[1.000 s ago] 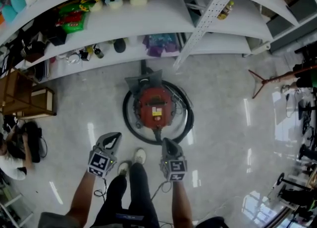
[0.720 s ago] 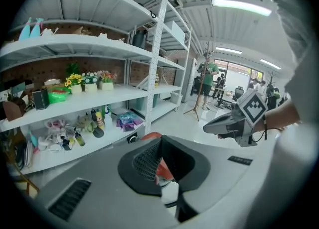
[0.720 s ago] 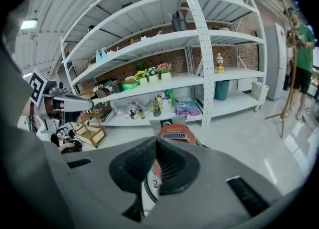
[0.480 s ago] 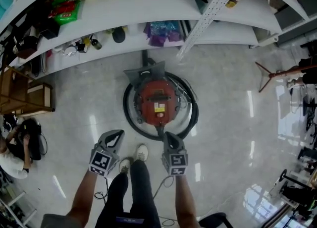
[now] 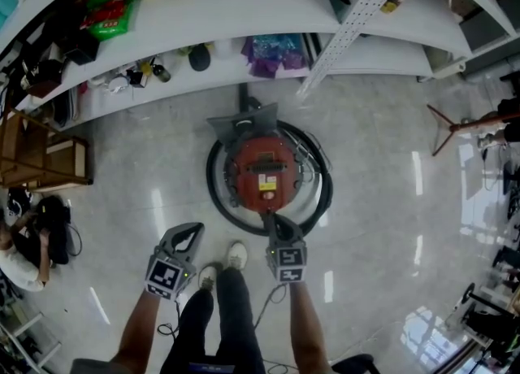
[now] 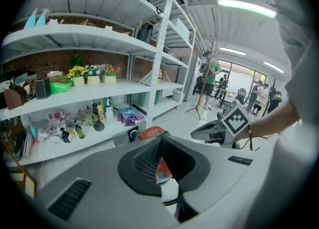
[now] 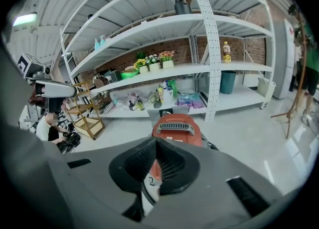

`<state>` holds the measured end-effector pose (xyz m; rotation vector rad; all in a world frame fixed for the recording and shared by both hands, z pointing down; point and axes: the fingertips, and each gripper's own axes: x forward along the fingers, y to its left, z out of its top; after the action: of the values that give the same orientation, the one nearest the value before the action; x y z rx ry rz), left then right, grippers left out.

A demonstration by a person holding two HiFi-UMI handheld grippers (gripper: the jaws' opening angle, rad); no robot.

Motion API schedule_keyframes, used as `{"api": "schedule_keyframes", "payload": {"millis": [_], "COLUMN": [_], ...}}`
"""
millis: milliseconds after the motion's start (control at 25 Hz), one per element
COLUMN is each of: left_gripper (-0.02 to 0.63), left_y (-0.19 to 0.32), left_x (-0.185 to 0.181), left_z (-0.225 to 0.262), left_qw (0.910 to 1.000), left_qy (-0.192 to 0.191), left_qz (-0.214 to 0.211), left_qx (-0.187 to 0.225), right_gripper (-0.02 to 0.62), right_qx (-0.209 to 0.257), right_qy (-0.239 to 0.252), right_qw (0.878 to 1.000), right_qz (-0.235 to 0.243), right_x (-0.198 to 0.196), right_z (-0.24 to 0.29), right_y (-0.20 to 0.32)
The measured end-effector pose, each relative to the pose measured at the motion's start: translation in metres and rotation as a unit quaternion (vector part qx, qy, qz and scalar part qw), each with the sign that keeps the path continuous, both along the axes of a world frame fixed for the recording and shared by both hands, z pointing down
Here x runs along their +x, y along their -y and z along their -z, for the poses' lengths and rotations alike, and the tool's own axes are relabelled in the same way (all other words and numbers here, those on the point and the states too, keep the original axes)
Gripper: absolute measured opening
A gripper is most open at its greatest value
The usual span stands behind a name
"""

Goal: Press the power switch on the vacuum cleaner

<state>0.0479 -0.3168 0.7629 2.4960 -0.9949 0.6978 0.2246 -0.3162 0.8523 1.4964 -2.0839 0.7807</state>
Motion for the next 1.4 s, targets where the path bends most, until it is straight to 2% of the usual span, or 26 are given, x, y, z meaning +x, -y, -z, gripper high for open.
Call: {"api": "schedule_keyframes", "payload": {"millis": [320,560,920,1080,1400], "left_gripper": [0.006,0.006,0.006,0.006,0.006], "left_y": [-0.003,-0.001,-0.003,-0.005,0.007], "left_x": [-0.003,-0.006,-0.015,-0.017,-0.028], "left_z": [-0.004,-0.003,-0.012,-0.012,-0.010], "left_qw": [1.0000,0.9994,0.9998,0.9999,0.9994], "left_qy": [-0.001,-0.017,-0.004,0.003,0.000], "left_qz": [0.001,0.026,0.017,0.012,0.033], "left_qx": [-0.004,-0.011,-0.010,-0.006,-0.004], "right_gripper": [0.009,0.009,0.009,0.009,0.009], "right_qx": [-0.020,-0.031,-0.038,-0.057,-0.084], "right_qy": [-0.007,-0.014,-0.027,-0.046,-0.056], "right_qw": [1.000,0.999,0.999,0.997,0.994], "right_qz": [0.003,0.006,0.014,0.019,0.030], "right_x": [-0.003,-0.005,-0.011,-0.010,-0.014], "right_z": [-0.033,-0.052,-0.085,-0.105,-0.133], "right_y": [0.013,0.018,0.031,0.030,0.030]}}
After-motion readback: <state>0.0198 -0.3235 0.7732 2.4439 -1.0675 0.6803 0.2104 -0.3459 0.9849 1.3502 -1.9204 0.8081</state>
